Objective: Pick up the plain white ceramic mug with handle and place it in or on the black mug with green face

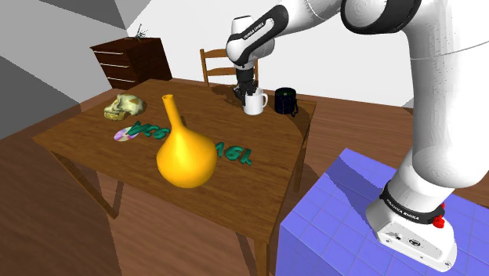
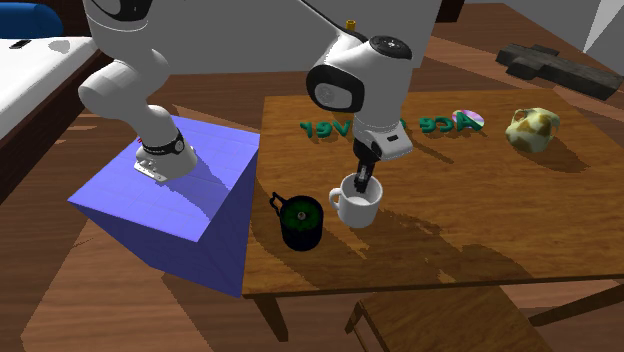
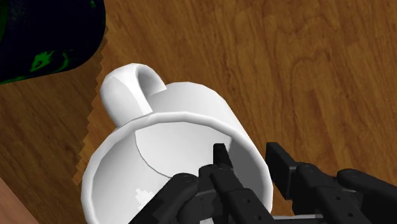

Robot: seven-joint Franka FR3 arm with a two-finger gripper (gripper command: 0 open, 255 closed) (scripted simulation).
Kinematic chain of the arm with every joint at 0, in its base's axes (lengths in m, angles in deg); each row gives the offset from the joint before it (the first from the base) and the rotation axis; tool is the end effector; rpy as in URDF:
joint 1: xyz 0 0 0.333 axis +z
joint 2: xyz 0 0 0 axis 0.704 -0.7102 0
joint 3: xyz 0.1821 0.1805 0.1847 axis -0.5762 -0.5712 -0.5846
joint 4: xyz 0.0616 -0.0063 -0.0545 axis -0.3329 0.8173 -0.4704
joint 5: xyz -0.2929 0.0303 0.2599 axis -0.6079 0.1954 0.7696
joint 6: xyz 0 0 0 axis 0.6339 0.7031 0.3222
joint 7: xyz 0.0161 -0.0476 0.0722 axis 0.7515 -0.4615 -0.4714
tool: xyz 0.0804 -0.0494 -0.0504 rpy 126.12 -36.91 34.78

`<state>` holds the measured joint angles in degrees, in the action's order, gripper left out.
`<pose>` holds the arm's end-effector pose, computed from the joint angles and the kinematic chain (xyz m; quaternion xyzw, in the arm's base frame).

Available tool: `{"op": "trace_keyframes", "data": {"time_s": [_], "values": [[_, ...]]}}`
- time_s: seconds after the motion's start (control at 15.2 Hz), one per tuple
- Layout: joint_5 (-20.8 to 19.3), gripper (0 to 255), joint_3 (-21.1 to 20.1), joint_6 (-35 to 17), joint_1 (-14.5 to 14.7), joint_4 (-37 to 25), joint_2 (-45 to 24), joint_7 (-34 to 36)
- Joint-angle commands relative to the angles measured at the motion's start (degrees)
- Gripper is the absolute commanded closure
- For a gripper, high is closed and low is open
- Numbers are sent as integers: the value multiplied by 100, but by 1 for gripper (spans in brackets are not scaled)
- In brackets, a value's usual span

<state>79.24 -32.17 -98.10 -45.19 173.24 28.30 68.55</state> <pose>0.6724 -0.0383 0.3471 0.9993 -0.0365 0.0114 0.0018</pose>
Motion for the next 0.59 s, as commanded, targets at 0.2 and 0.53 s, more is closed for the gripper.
{"op": "trace_keyframes", "data": {"time_s": [0.2, 0.53], "values": [[0, 255, 0, 0, 0, 0, 0, 0], [-2, 255, 1, 62, 1, -29, 33, 1]]}}
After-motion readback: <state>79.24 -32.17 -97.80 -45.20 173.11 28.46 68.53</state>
